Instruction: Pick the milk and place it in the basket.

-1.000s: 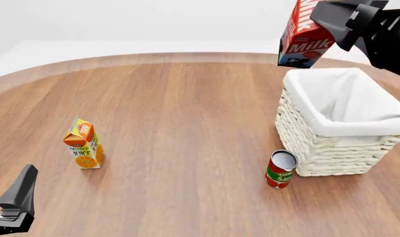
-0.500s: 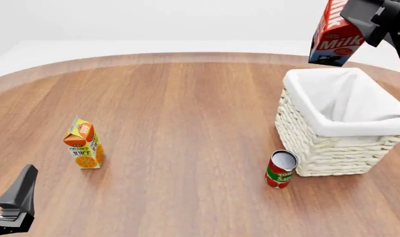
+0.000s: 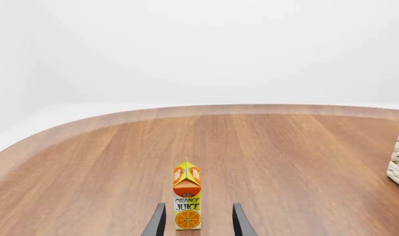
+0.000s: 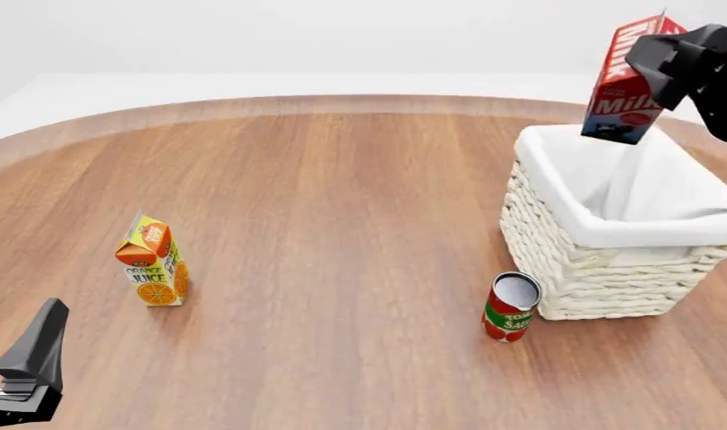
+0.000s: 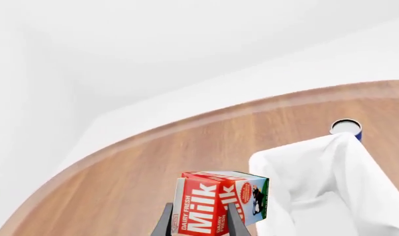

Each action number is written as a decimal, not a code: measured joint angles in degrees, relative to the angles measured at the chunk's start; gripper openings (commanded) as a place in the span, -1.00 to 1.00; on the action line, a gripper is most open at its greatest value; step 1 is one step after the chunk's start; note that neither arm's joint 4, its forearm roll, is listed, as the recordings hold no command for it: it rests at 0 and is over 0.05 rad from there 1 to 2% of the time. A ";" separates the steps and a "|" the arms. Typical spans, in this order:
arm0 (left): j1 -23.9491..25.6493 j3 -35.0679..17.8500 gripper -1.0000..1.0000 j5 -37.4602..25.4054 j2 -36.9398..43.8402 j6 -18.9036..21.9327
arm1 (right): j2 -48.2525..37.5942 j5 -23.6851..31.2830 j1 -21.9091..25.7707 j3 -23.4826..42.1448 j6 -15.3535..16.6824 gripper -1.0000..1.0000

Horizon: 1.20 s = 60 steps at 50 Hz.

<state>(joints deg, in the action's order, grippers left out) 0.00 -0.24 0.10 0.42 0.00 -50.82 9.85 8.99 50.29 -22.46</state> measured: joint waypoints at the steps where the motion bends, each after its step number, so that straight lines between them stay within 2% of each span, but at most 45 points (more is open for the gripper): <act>1: 0.00 0.00 1.00 0.00 0.00 0.00 | -0.15 -0.30 -0.31 -0.27 -0.04 -1.00; 28: 0.00 0.00 1.00 0.00 0.00 0.00 | -3.32 -3.09 -5.67 -2.89 -0.29 -1.00; 60: 0.00 0.00 1.00 0.00 0.00 0.00 | -10.12 -7.85 -9.11 -3.98 -0.33 -1.00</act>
<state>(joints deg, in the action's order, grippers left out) 0.00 -0.24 0.10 0.42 0.00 -60.94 2.00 -0.12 46.31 -22.79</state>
